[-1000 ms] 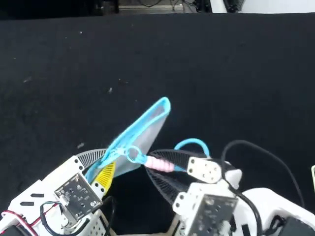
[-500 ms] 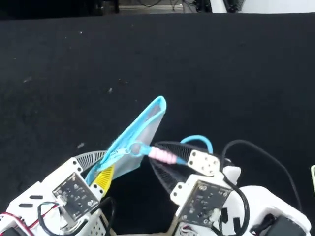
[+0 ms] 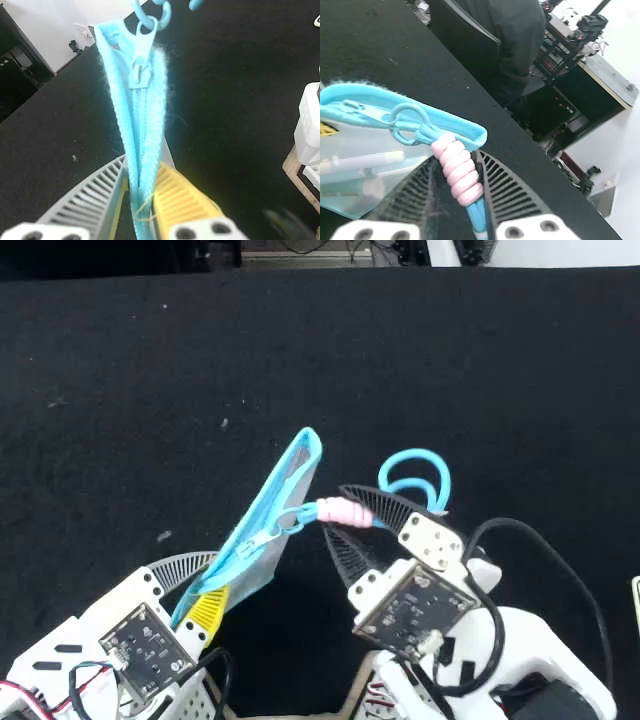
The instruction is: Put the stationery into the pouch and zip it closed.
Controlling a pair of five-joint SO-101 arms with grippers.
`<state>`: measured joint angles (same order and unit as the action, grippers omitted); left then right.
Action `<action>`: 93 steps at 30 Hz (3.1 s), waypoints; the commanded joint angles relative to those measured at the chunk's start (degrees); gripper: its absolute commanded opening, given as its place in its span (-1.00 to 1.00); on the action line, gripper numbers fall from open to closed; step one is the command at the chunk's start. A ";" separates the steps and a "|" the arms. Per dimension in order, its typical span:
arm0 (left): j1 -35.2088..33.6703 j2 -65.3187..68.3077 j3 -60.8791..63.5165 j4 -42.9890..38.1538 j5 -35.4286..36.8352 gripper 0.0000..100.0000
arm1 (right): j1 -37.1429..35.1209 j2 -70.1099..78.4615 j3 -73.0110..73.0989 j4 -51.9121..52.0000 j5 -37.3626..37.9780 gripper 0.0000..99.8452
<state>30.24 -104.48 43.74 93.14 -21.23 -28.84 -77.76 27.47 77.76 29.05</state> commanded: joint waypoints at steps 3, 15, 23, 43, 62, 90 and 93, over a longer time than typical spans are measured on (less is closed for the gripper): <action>0.13 -0.26 -2.77 1.49 0.70 -0.94 | 7.30 -0.66 4.97 -7.03 0.70 -0.98; 0.13 -0.26 -2.33 1.49 0.70 -0.94 | 14.77 -0.75 11.30 -11.96 0.53 -0.98; 0.13 -0.18 -2.33 1.41 0.70 -0.94 | -2.02 -0.66 0.13 8.97 -2.46 -0.83; 0.13 -0.18 -2.33 2.55 0.70 -0.94 | -18.81 9.36 -1.10 0.62 -11.43 -0.61; 0.13 -0.18 -2.33 2.55 0.70 -0.94 | -22.95 5.23 2.86 1.41 -15.91 -0.61; 0.13 -0.18 -2.24 2.55 0.70 -0.94 | -28.57 -2.59 17.98 -15.12 -28.57 -0.61; 0.13 -0.18 -2.24 2.55 0.70 -0.94 | -29.80 -2.51 18.24 -15.74 -28.48 -0.61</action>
<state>29.71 -104.75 43.12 95.52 -21.14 -57.05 -80.13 45.85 64.13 1.19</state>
